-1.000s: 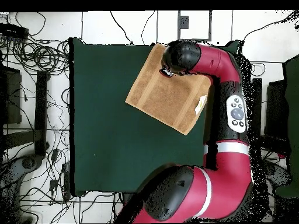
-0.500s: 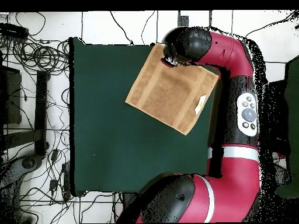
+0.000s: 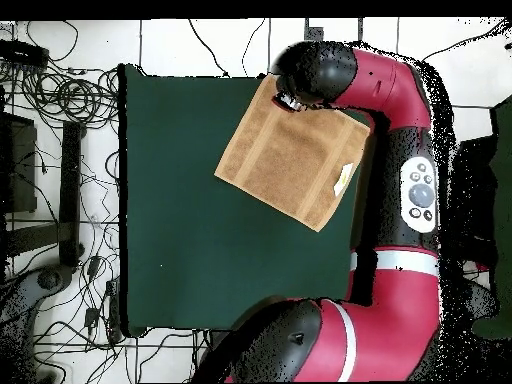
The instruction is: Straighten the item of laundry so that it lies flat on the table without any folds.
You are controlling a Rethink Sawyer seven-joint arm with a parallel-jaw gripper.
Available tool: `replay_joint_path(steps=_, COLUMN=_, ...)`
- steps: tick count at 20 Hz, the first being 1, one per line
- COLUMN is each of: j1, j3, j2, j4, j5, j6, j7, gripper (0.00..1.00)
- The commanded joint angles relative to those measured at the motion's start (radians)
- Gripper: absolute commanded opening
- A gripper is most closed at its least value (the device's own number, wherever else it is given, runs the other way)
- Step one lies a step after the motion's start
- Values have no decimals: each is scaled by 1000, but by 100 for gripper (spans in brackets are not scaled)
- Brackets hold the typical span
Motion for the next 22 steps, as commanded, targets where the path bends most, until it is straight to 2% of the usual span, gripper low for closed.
replay_joint_path(steps=1, j1=53, j3=-19, j2=101, j4=31, j5=-3, j6=124, j7=257, gripper=0)
replay_joint_path(steps=15, j1=81, j3=-91, j2=255, j4=-135, j5=-47, j6=144, j7=228, gripper=0)
replay_joint_path(steps=22, j1=89, j3=-94, j2=353, j4=-252, j5=-36, j6=268, j7=236, gripper=0)
